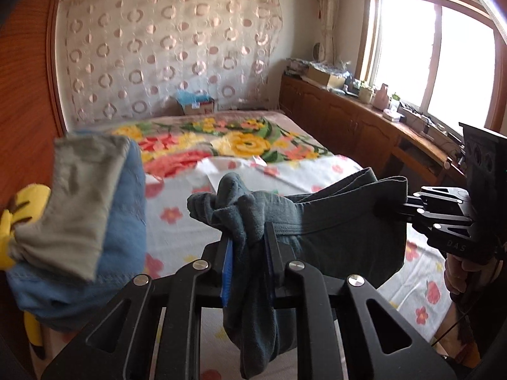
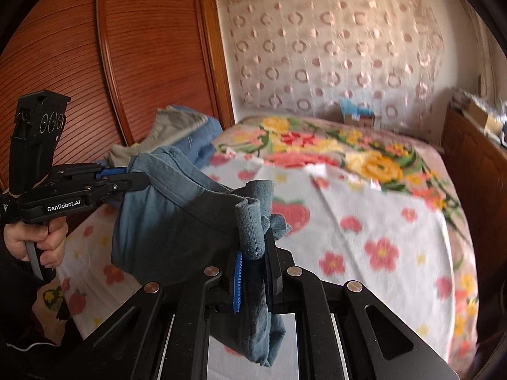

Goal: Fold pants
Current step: 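Lift the folded shorts with both grippers and carry them toward the jeans stack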

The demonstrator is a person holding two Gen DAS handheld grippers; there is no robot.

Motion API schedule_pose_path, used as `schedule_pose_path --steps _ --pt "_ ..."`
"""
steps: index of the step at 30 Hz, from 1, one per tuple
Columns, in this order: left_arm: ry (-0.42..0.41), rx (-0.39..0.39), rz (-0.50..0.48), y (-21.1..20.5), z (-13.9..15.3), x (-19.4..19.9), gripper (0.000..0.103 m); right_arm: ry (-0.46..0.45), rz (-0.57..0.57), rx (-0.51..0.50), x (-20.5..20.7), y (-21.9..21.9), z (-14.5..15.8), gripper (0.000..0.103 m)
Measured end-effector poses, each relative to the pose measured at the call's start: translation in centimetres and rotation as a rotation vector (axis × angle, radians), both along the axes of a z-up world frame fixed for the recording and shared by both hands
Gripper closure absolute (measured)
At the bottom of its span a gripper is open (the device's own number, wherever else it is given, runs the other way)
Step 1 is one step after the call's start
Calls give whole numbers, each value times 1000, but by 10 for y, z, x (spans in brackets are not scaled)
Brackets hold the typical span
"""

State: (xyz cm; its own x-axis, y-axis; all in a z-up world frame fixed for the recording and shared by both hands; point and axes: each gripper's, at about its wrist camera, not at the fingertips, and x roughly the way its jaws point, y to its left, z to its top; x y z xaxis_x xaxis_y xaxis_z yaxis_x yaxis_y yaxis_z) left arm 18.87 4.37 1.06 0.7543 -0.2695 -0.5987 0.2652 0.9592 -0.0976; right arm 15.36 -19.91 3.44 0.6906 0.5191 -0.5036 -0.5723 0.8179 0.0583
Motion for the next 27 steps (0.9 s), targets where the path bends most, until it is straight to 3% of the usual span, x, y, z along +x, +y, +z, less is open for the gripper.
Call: schedule_pose_path --steps 14,27 --pt "-88 28 64 19 43 17 85 -101 29 -6 22 15 28 92" --pt "-180 -8 181 71 64 17 85 -198 135 -32 63 57 42 92"
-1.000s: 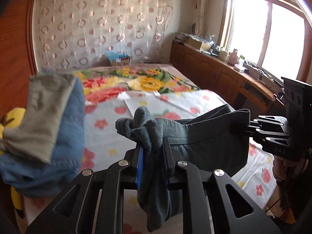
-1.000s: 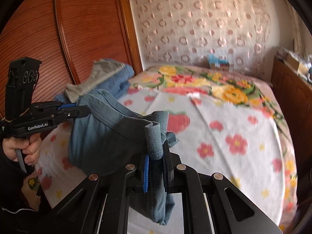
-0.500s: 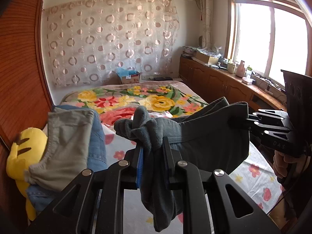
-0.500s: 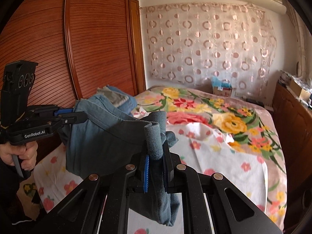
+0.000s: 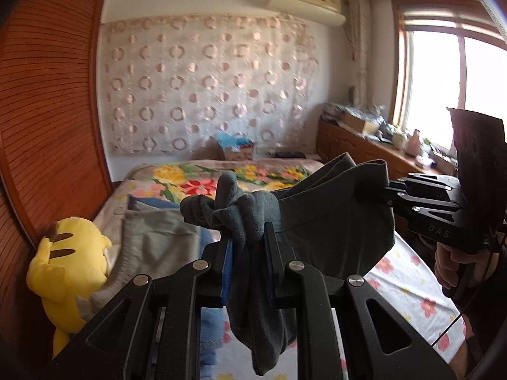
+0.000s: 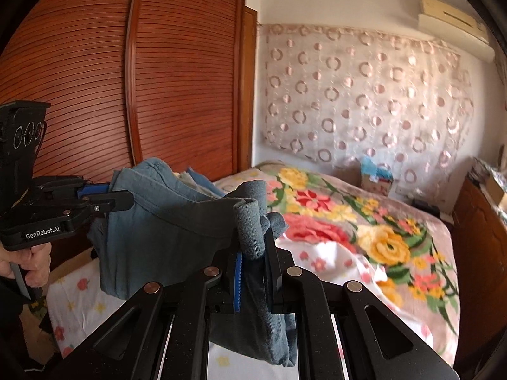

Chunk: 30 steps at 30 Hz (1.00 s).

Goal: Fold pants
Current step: 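Lift the folded shorts with both grippers and carry them toward the jeans stack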

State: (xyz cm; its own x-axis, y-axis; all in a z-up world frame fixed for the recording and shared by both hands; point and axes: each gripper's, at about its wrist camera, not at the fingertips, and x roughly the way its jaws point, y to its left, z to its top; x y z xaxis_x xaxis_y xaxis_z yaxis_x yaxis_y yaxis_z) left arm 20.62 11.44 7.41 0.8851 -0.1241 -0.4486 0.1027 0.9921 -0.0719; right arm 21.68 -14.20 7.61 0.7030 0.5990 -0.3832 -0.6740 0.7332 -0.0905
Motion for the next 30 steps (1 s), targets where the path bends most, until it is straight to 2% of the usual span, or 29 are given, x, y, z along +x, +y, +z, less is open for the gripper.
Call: schedule_pose_path --steps 12,20,23,30 --pt "-13 5 158 54 0 10 85 -28 113 -35 80 52 -3 92" --pt "7 -57 275 85 -34 1 85 -12 220 -111 132 102 -15 92" --pt "42 -76 312 97 -50 0 85 5 257 -133 152 120 -22 92" --pt "88 -93 360 112 -68 -4 85 15 338 -170 182 156 -33 92"
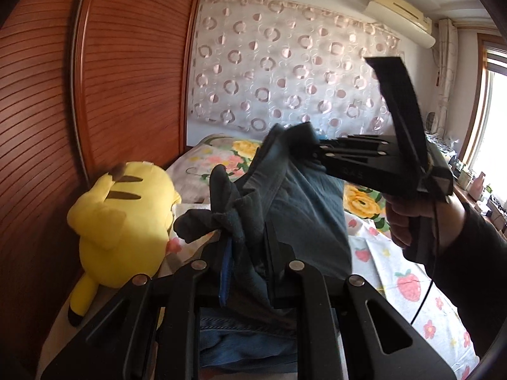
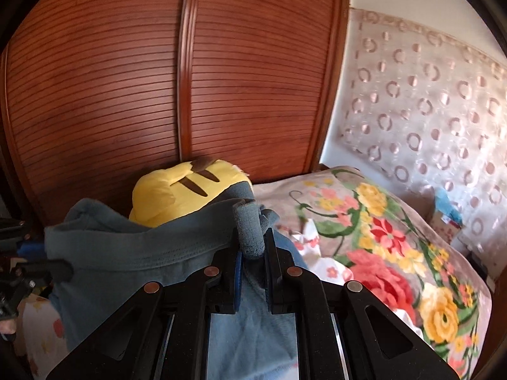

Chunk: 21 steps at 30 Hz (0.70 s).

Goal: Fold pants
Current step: 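Lift the folded shorts with both grippers and carry them toward the jeans stack, then lower the shorts onto the folded jeans stack with both grippers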

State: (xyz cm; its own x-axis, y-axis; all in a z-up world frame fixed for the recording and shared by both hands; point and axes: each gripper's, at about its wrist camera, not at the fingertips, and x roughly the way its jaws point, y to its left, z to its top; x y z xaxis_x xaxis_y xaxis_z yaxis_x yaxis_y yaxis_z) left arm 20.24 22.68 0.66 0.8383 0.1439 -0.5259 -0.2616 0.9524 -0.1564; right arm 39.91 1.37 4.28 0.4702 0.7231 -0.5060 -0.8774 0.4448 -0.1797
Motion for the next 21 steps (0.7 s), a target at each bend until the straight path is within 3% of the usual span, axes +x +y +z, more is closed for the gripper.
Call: schedule_pose_path --steps 4,6,9,12,21 --pt "56 10 36 4 -12 5 83 12 5 -18 10 7 -8 89" --pt "60 1 29 5 -16 5 78 35 -1 -3 12 4 -10 75" --pt "63 8 27 7 -16 3 67 74 -33 42 20 -9 -6 65" --pt "52 14 29 9 -11 0 55 82 -67 82 27 -30 3 64" --pt "20 56 2 -2 8 4 47 88 -68 135 1 -85 11 64"
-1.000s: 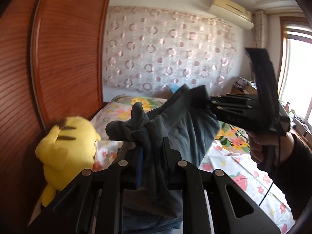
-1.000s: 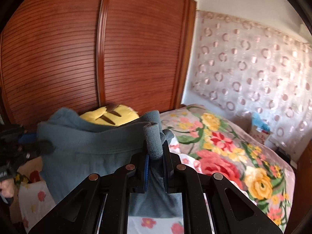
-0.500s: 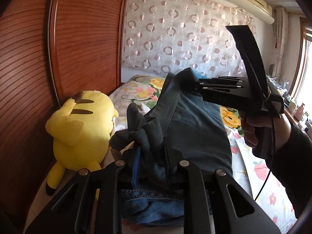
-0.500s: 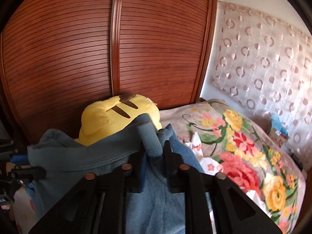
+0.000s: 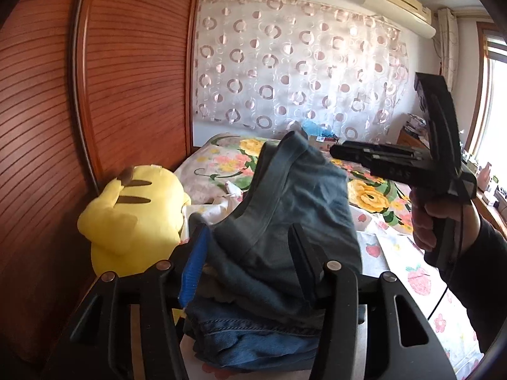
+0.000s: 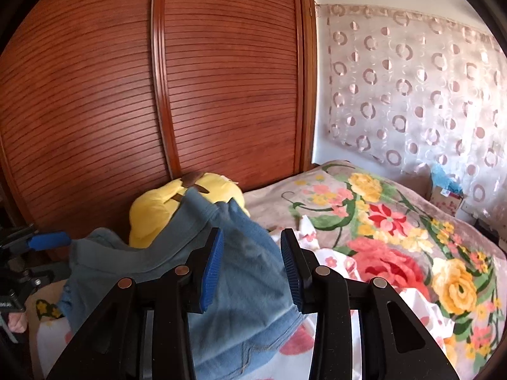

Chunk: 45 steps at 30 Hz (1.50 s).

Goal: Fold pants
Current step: 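Lower the shorts onto the folded jeans stack with both grippers, then open both grippers and pull them back from the stack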

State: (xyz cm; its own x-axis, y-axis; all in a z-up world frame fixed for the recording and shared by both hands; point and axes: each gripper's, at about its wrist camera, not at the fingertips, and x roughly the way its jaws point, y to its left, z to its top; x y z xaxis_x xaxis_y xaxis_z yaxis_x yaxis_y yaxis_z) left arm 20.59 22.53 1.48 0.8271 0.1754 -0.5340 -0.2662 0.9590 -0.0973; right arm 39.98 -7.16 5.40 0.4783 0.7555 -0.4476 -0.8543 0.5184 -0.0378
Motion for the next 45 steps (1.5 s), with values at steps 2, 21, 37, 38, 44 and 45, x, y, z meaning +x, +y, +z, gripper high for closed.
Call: schedule_pose_path --steps 2,21,37,38,44,45 --pt "-1 12 -16 -3 1 6 39 13 22 4 -8 -5 -5 64" --pt "128 24 -27 -2 -39 20 38 104 12 -70 37 32 -26 64" --pt "137 77 -20 -3 -29 -4 17 95 -18 -34 -22 12 -23 57" --pt "139 82 -19 -4 -29 -6 17 97 -22 -31 -26 9 -23 55" --pt "124 96 -51 -14 -23 -21 17 99 -59 -19 -53 -9 -19 47" --pt "121 100 -58 -17 -22 -24 17 98 -65 -17 -59 -13 -19 46"
